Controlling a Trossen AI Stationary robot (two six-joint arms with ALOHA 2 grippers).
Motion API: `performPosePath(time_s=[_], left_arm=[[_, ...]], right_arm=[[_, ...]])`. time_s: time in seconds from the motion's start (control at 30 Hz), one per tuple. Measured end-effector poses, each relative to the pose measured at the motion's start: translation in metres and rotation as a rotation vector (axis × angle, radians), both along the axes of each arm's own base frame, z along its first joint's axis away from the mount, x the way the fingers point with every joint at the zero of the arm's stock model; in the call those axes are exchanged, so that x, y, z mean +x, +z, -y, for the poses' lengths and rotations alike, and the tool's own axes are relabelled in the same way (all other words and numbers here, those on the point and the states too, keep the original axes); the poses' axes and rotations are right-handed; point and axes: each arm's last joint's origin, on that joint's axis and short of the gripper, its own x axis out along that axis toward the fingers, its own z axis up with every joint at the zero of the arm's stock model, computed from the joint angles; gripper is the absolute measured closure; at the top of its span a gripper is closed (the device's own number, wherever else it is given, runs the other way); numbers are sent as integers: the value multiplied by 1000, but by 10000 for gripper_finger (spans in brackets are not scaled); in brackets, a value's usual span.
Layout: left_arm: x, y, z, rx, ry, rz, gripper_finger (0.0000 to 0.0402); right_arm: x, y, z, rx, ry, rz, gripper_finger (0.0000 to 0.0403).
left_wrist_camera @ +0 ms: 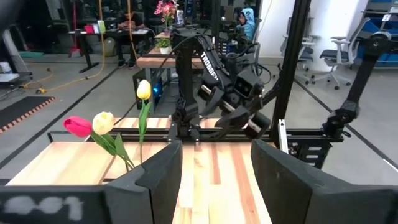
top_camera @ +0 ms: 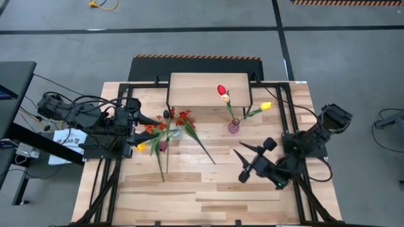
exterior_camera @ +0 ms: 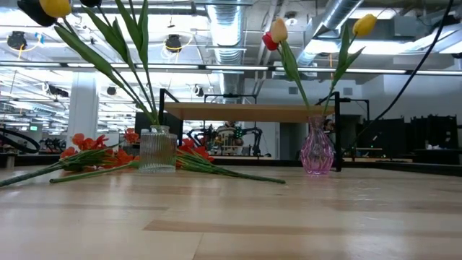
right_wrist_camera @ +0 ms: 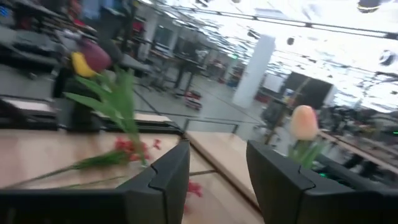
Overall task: Pick and place flowers into a vace then onto a shelf
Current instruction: Put the black flower into the purple vase
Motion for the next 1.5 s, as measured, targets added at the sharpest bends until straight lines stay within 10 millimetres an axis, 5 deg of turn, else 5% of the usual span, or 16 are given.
performPosePath(time_s=[0.33,0.53,0.87,1.13,1.5], left_arm=[[-10,13,-1,-37,-99,34,219],[-28,16,-10,-58,-93,45,219],[-62,8,-24,-114,-139,-34,219],[-66,-13,-17,-184,-229,-281,219],[-65,-20,10,-119,-487,-393,219]], right_arm=[[-16,7,-50,38,291,7,289],[-4,10,-66,124,581,-49,304],[41,55,-49,323,631,-290,301],[48,43,-31,547,528,-396,301],[48,35,-30,578,517,-381,301]])
